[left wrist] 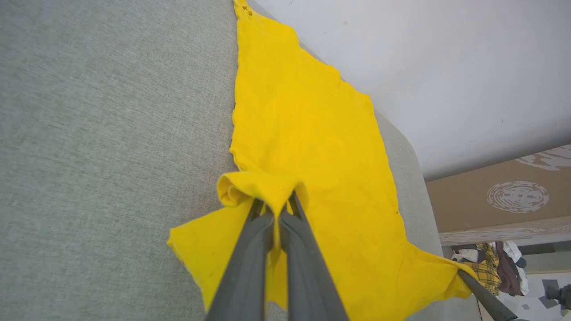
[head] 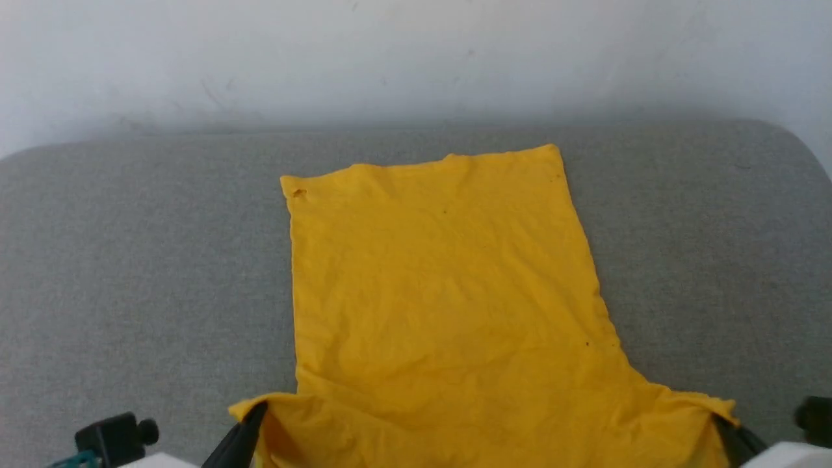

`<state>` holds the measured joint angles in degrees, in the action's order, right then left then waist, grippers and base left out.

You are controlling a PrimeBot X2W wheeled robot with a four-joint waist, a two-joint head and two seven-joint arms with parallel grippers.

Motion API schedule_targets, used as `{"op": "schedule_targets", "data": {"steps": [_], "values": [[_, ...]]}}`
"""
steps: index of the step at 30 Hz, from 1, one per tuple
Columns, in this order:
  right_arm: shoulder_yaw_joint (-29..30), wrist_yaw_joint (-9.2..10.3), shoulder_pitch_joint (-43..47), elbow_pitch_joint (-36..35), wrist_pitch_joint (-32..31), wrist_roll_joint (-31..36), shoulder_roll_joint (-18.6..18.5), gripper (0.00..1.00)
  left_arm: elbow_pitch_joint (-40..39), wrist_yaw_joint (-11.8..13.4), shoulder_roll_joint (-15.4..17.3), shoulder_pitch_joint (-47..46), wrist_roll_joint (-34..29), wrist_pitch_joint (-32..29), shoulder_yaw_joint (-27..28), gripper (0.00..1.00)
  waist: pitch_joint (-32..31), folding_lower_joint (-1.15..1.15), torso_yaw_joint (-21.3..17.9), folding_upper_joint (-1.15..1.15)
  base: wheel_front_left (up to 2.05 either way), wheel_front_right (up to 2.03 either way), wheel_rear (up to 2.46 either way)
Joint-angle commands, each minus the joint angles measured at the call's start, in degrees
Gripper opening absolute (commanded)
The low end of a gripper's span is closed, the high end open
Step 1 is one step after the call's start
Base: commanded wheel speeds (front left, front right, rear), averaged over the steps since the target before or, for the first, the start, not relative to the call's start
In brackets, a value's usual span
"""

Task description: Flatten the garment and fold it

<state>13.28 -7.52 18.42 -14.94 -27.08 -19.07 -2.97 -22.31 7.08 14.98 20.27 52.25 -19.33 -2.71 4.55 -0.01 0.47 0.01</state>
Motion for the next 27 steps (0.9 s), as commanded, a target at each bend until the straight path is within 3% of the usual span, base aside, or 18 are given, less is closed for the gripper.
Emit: {"op": "schedule_targets", "data": {"steps": [1, 8, 10, 12, 13, 14, 15, 18, 22, 27], "values": [[-0.9, 0.03, -1.5, 1.4, 0.5, 1.1, 0.1, 0.00, 0.5, -0.5, 0.0, -1.5, -0.6, 0.1, -0.4, 0.00, 2.2, 0.01, 0.3, -0.01, 0.00, 0.00, 0.00], [-5.9, 0.03, -6.6, 15.6, 1.5, 8.2, 0.1, 0.00, 3.3, -1.3, 0.2, -6.8, -2.4, 0.2, -2.2, 0.00, 4.6, 0.01, 1.2, -0.01, 0.00, 0.00, 0.00], [-6.2, 0.03, -7.5, 19.3, 2.0, 8.2, 0.1, 0.07, 3.2, -1.2, 0.5, -7.4, -3.0, 0.5, -2.1, 0.00, 4.7, 0.01, 1.2, -0.01, 0.00, 0.00, 0.00], [-6.6, 0.03, -8.2, 22.2, 2.8, 8.9, 0.1, 0.32, 2.9, -1.0, 0.7, -7.7, -3.3, 0.7, -1.9, 0.00, 4.7, 0.01, 1.3, -0.01, 0.00, 0.00, 0.00], [-6.7, 0.03, -8.5, 23.0, 3.3, 8.9, 0.1, 0.56, 2.6, -0.9, 0.7, -7.7, -3.5, 0.7, -1.9, 0.00, 4.7, 0.01, 1.3, -0.01, 0.00, 0.00, 0.00], [-6.5, 0.03, -8.7, 23.4, 3.8, 8.2, 0.1, 0.89, 2.4, -0.9, 0.8, -7.6, -3.6, 0.8, -1.9, 0.00, 4.6, 0.01, 1.3, -0.01, 0.00, 0.00, 0.00], [-6.4, 0.03, -8.9, 23.2, 4.1, 7.3, 0.1, 1.00, 2.0, -0.8, 0.8, -7.5, -3.8, 0.8, -2.0, 0.00, 4.5, 0.01, 1.2, -0.01, 0.00, 0.00, 0.00], [-5.5, 0.03, -9.4, 18.8, 3.7, 4.9, 0.1, 1.00, 0.8, -0.6, 0.7, -6.8, -4.1, 1.1, -2.2, 0.00, 4.3, 0.01, 1.1, -0.01, 0.00, 0.00, 0.00], [-2.8, 0.03, -11.3, 5.6, 1.2, 3.8, 0.0, 1.00, -0.9, -0.4, 0.5, -5.9, -4.7, 1.7, -2.3, 0.00, 5.1, 0.01, 1.0, -0.01, 0.00, 0.00, 0.00], [-0.8, 0.03, -21.3, -7.1, -2.5, 7.0, -1.0, 1.00, -2.0, -0.9, 0.3, -6.3, -4.8, 2.4, -2.7, 0.00, 7.8, 0.01, 1.7, -0.01, 0.00, 0.00, 0.00]]}}
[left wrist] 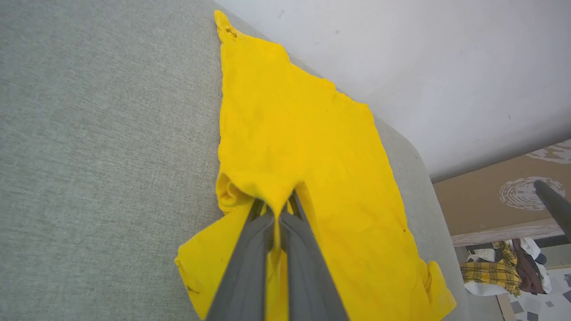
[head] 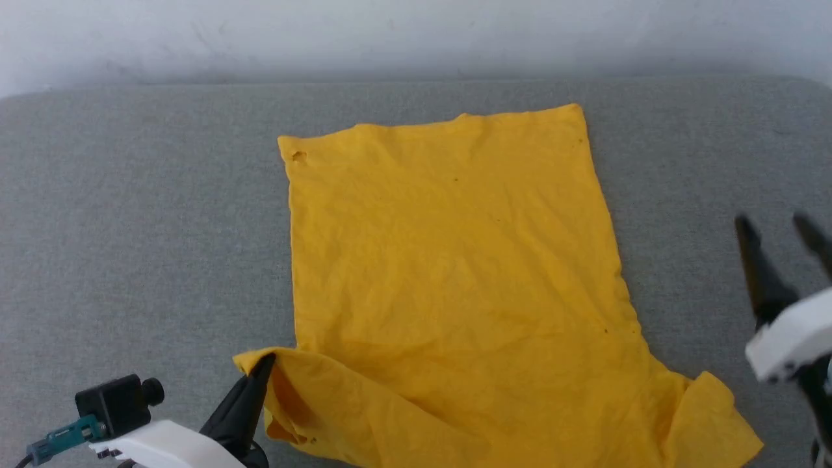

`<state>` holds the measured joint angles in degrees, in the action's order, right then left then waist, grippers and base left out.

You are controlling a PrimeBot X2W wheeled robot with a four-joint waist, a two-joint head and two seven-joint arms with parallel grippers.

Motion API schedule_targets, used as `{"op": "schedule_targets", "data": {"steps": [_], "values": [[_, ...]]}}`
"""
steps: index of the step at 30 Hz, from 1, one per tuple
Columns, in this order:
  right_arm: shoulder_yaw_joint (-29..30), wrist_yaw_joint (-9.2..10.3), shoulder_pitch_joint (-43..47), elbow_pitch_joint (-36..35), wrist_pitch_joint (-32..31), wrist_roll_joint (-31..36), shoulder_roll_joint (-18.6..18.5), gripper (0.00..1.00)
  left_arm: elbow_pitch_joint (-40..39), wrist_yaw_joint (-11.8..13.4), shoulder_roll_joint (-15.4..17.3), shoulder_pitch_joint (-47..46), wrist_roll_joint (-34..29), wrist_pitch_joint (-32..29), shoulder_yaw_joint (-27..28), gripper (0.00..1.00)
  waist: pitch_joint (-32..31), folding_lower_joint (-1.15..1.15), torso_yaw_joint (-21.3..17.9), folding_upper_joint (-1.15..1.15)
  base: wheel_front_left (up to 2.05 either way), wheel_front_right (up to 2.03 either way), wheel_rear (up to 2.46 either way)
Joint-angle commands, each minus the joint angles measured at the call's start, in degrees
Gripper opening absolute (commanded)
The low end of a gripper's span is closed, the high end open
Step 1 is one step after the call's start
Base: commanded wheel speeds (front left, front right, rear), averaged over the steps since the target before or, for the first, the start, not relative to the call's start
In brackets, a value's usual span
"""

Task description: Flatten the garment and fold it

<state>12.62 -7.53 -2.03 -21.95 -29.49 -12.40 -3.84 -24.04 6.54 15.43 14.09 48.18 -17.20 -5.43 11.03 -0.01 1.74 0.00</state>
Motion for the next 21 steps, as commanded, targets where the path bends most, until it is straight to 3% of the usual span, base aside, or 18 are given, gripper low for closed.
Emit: {"op": "schedule_targets", "data": {"steps": [1, 5, 7, 14, 21], "values": [[-0.5, 0.04, -3.4, -1.0, -0.9, 1.1, -0.8, 1.00, -0.2, -0.5, -0.1, -0.4, -0.6, 0.3, -0.1, 0.00, 2.1, 0.01, 0.7, 0.00, 0.00, 0.00, 0.00], [-3.5, 0.04, -14.8, -0.4, -3.5, 4.2, -3.8, 1.00, 0.1, -1.6, -0.2, -2.5, -0.3, 0.5, -0.6, 0.00, 5.6, 0.01, 2.1, 0.00, 0.00, 0.00, 0.00], [-5.2, 0.04, -21.0, 1.9, -4.7, 3.8, -3.6, 1.00, 0.3, -2.2, -0.3, -3.6, -0.1, 0.7, -0.8, 0.00, 7.6, 0.01, 2.7, 0.00, 0.00, 0.00, 0.00], [-6.4, 0.04, -40.8, 16.6, -8.0, 6.3, -4.3, 1.00, 1.8, -4.5, -0.5, -8.0, 0.4, 1.0, -2.1, 0.00, 15.1, 0.01, 5.7, 0.00, 0.00, 0.00, 0.00], [-3.4, 0.04, -49.4, 31.1, -12.4, 10.6, -3.9, 1.00, 4.1, -6.9, -0.8, -12.5, 0.7, 1.2, -3.7, 0.00, 19.8, 0.01, 8.8, 0.00, 0.00, 0.00, 0.00]]}}
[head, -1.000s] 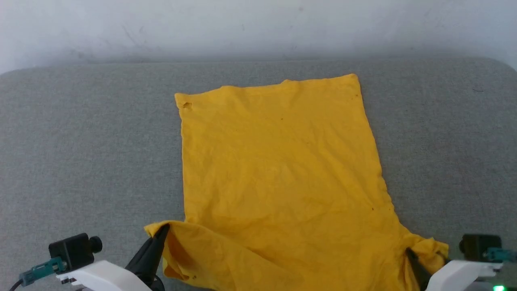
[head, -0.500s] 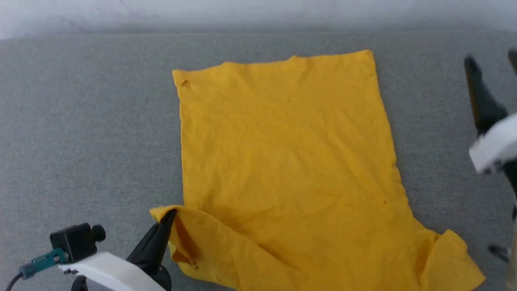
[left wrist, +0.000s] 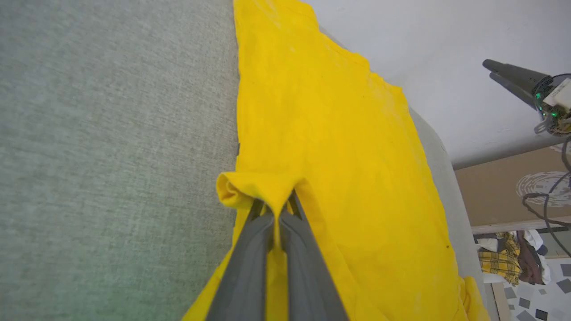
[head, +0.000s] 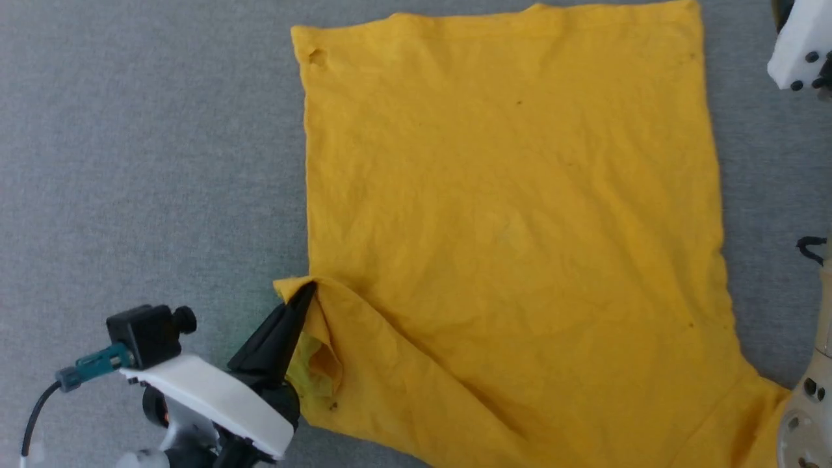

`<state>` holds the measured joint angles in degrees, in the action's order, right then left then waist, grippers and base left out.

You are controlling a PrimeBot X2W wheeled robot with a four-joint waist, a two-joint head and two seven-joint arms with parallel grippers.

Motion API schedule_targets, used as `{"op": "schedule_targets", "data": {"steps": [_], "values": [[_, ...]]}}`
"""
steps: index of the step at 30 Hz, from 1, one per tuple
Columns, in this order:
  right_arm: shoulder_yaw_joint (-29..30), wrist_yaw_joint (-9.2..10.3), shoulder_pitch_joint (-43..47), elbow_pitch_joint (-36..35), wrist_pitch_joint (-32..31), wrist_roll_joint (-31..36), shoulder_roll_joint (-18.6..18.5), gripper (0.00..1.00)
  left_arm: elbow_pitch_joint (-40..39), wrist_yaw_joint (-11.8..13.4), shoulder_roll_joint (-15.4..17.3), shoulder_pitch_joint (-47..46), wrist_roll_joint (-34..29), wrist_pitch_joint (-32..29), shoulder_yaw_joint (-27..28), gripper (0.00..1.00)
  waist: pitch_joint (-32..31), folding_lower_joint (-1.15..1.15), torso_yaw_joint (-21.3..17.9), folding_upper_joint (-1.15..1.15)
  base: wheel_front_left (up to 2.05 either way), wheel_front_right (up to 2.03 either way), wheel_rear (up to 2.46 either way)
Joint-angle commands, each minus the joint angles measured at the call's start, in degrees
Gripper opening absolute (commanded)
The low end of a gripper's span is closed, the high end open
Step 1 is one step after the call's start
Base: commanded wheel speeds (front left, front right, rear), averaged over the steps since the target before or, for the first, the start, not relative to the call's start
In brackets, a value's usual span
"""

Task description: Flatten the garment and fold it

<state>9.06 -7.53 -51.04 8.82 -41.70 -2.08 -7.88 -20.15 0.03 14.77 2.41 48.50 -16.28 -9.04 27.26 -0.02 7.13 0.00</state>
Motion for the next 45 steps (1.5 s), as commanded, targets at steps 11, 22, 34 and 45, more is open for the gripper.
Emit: {"op": "schedule_targets", "data": {"steps": [11, 22, 34, 45], "values": [[5.7, 0.04, -0.3, 9.0, -2.4, 5.8, 0.8, 1.00, 1.9, -2.0, -0.3, -3.4, 0.5, 0.6, -1.2, 0.00, 6.0, 0.02, 6.8, 0.00, 0.00, 0.00, 0.00], [9.7, 0.04, -1.5, 11.7, -0.3, 9.0, 3.1, 0.00, 2.1, -1.8, 0.1, -3.6, 0.9, 0.9, -0.5, 0.00, 5.8, 0.02, 6.6, 0.00, 0.00, 0.00, 0.00], [8.4, 0.04, 5.4, 2.7, 7.3, -1.5, 2.4, 0.00, 2.3, 0.6, 0.4, -0.5, -0.6, 1.7, 0.4, 0.00, -5.8, 0.02, 2.0, 0.00, 0.00, 0.00, 0.00], [17.6, 0.04, 37.6, -28.7, -2.4, -15.3, 3.2, 0.00, -1.5, 3.9, 1.0, 6.9, -0.4, 1.1, 1.7, 0.00, -12.9, 0.02, -3.4, 0.00, 0.00, 0.00, 0.00]]}}
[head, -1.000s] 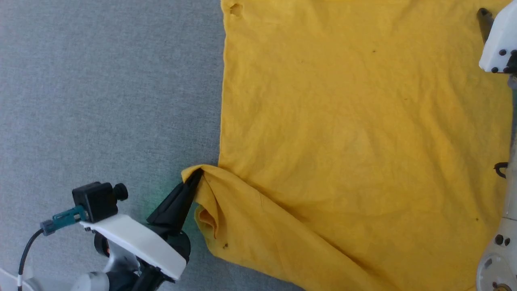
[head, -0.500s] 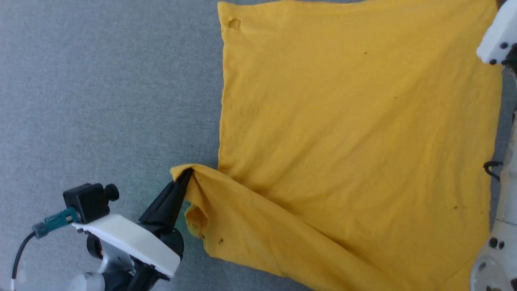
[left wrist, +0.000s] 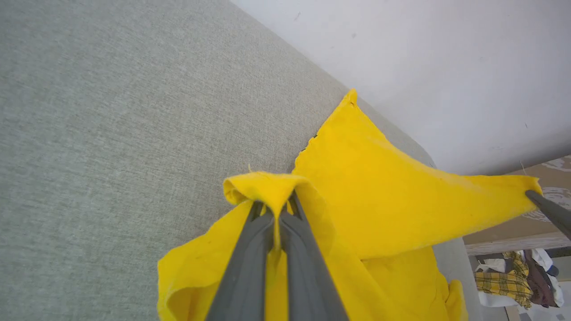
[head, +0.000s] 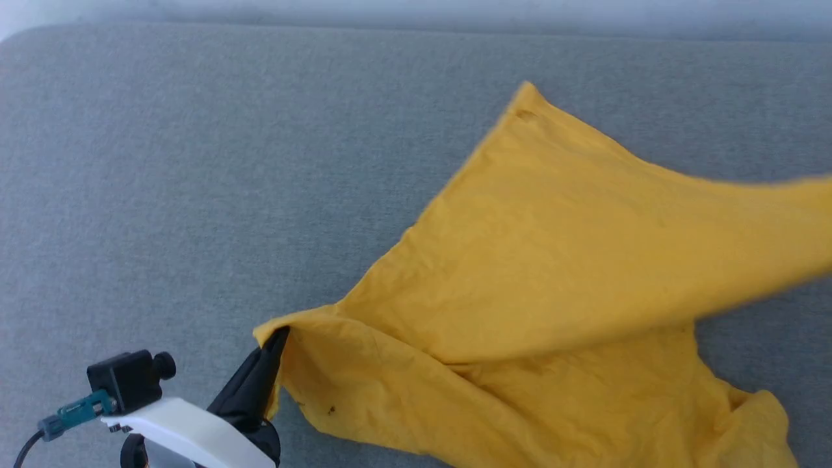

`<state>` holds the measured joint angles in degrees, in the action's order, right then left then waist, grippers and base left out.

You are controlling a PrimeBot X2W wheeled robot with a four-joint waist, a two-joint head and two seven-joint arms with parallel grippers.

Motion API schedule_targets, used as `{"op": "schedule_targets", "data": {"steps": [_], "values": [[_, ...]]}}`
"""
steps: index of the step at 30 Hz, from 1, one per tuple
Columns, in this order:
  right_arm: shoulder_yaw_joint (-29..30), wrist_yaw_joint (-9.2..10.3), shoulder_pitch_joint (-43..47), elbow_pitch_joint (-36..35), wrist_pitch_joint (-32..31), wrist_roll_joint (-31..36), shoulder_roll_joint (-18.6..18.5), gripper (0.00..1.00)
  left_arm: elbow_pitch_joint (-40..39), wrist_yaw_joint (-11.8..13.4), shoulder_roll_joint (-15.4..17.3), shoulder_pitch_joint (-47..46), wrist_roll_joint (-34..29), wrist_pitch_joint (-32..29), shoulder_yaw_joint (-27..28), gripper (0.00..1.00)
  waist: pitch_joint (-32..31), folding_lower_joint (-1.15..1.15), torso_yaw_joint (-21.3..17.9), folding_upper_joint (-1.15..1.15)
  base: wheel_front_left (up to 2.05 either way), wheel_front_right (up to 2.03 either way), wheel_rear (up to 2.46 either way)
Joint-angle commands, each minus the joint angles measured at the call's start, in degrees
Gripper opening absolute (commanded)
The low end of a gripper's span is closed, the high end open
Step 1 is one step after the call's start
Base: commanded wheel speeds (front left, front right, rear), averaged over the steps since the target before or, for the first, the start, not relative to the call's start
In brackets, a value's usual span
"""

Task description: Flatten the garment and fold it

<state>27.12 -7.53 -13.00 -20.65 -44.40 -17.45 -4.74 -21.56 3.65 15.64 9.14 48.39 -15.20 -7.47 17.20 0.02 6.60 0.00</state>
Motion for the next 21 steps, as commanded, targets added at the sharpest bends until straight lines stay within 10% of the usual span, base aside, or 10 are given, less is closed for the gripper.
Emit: {"op": "schedule_targets", "data": {"steps": [1, 6, 19, 20, 21], "values": [[1.1, 0.04, 3.0, -1.7, -0.6, -0.9, 0.5, 0.00, -0.4, 0.4, 0.2, 0.7, -0.2, -0.1, 0.3, 0.00, -3.0, -0.02, -3.2, 0.00, 0.00, 0.00, 0.00], [6.2, 0.04, 18.0, -7.3, -0.9, -5.1, 1.8, 0.00, -1.5, 1.0, 1.0, 2.8, -0.2, -0.5, 0.9, 0.00, -3.5, -0.02, -4.7, 0.00, 0.00, 0.00, 0.00], [-5.4, 0.04, 24.2, 28.0, 25.5, -6.4, 1.9, 0.00, -1.3, 2.0, 1.3, 3.6, 0.1, -2.5, -0.4, 0.00, -6.8, -0.02, -6.1, 0.00, 0.00, 0.00, 0.00], [-5.7, 0.04, 23.3, 29.4, 26.9, -5.7, 1.9, 0.05, -1.3, 2.1, 1.3, 3.6, 0.0, -2.5, -0.4, 0.00, -7.0, -0.02, -6.2, 0.00, 0.00, 0.00, 0.00], [-5.8, 0.04, 22.4, 30.3, 28.1, -5.1, 1.9, 0.36, -1.3, 2.2, 1.3, 3.7, 0.0, -2.5, -0.4, 0.00, -7.2, -0.02, -6.2, 0.00, 0.00, 0.00, 0.00]]}}
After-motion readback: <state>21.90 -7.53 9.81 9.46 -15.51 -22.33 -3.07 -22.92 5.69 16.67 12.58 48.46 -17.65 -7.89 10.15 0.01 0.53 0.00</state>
